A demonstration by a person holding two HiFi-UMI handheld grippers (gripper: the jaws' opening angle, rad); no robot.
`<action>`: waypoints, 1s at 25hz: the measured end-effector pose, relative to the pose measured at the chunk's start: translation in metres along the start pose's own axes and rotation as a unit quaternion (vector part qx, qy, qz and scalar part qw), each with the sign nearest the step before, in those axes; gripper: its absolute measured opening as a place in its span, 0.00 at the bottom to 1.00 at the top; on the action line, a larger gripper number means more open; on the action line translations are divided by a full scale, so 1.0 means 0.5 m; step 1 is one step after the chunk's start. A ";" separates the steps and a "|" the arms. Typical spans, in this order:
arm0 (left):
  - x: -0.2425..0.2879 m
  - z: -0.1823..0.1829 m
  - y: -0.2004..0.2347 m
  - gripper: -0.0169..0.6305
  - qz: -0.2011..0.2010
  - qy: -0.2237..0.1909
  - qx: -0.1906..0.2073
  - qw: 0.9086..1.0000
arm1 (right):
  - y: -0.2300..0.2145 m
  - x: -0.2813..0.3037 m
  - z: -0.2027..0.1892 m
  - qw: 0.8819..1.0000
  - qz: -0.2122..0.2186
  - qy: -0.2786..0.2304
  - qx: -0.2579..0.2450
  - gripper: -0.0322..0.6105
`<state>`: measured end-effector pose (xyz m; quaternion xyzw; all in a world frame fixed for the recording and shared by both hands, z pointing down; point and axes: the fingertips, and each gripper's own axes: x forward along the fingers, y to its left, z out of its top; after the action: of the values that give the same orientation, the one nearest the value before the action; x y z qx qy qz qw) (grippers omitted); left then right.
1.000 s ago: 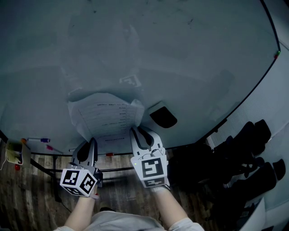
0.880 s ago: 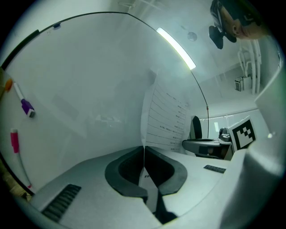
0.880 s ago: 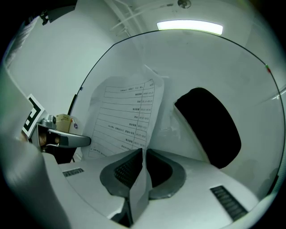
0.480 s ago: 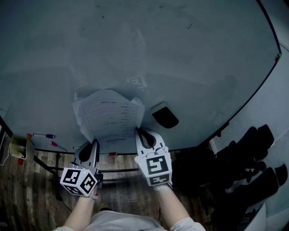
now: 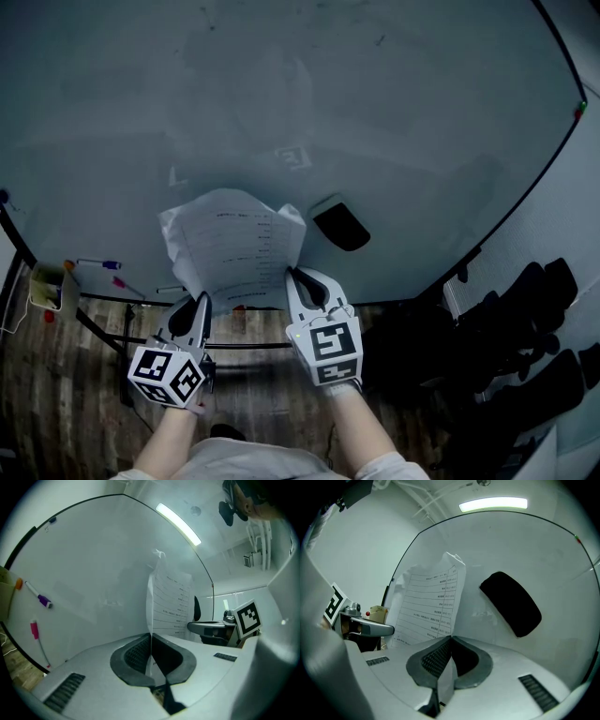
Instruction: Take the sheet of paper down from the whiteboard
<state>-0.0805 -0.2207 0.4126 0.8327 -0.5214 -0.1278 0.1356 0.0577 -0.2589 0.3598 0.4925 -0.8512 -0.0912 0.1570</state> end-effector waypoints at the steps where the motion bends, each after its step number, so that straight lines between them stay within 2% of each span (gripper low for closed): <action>1: -0.005 -0.006 -0.004 0.05 -0.001 0.004 -0.002 1.000 | 0.003 -0.006 -0.005 1.000 0.004 0.000 0.003 0.08; 8: -0.045 -0.044 -0.046 0.05 -0.006 0.030 -0.004 1.000 | 0.019 -0.060 -0.058 0.998 0.032 0.011 0.045 0.08; 25: -0.142 -0.140 -0.191 0.05 -0.008 0.066 0.008 0.998 | 0.020 -0.246 -0.155 0.996 0.044 0.030 0.073 0.08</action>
<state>-0.0061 -0.1098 0.4487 0.8444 -0.5059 -0.0695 0.1618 0.1346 -0.1473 0.4135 0.4675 -0.8712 -0.0072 0.1497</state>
